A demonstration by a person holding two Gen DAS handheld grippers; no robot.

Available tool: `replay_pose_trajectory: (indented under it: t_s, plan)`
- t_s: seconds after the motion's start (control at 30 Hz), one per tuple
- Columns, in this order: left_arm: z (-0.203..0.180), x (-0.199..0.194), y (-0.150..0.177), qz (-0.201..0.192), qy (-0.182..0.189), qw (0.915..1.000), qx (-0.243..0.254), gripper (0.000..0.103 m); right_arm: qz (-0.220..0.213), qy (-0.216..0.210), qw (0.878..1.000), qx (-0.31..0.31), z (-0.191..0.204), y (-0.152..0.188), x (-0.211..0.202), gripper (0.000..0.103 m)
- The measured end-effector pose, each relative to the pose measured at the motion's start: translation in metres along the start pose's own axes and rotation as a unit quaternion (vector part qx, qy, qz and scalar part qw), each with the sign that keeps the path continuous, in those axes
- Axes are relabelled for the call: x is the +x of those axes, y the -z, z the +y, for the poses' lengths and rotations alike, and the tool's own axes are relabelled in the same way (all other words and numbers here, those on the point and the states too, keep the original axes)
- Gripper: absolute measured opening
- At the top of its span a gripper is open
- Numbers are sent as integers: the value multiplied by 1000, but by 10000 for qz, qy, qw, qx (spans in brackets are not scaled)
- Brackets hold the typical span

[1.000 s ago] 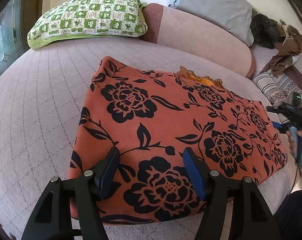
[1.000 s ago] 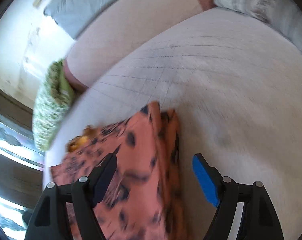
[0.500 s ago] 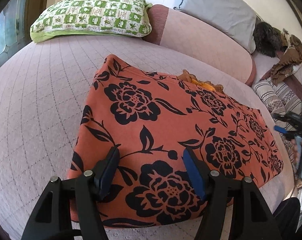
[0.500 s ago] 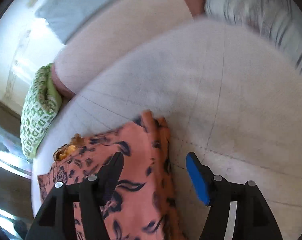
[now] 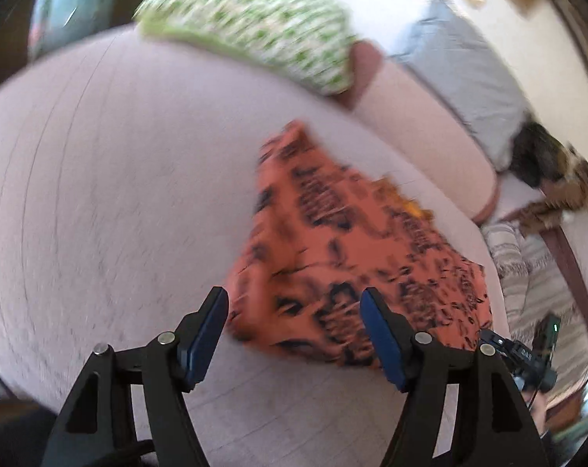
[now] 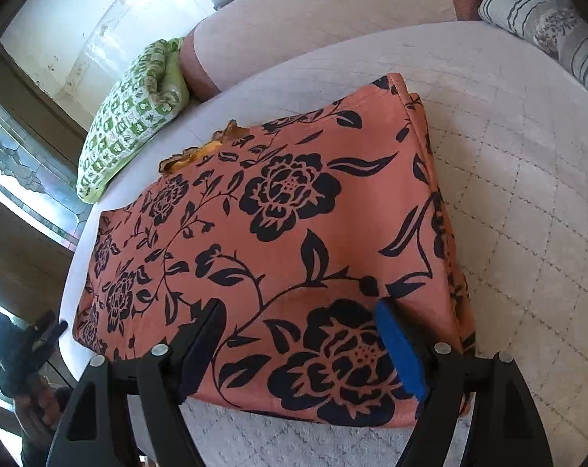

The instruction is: Fold small clothes

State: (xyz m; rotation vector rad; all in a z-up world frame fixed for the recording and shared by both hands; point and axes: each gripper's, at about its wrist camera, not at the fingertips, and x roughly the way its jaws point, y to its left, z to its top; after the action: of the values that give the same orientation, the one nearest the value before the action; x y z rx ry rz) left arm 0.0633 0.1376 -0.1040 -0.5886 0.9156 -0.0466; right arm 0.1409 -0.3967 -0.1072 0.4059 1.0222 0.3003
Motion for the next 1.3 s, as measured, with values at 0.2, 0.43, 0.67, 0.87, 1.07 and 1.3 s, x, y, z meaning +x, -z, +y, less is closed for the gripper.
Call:
replay_pose_trajectory:
  t_s: [0.2, 0.43, 0.67, 0.87, 1.07, 1.3]
  plan:
    - [17, 14, 5, 518, 202, 9969, -563, 14, -77, -243, 9996, 129, -14, 5, -9, 83]
    - [16, 18, 3, 837, -116, 9955, -439, 19, -118, -448, 9987, 231, -10, -1, 0, 85]
    - [-31, 6, -76, -161, -332, 9967, 724, 67, -167, -696, 9965, 431, -17, -3, -1, 87]
    - [-24, 111, -146, 706, 79, 9958, 584, 62, -166, -713, 9966, 379, -14, -2, 0, 89]
    - [-7, 114, -154, 374, 36, 9989, 266, 7, -146, -718, 9967, 342, -12, -3, 2, 90]
    - [-9, 118, -149, 523, -492, 9968, 361, 25, -162, -706, 9971, 224, -7, -2, 5, 95]
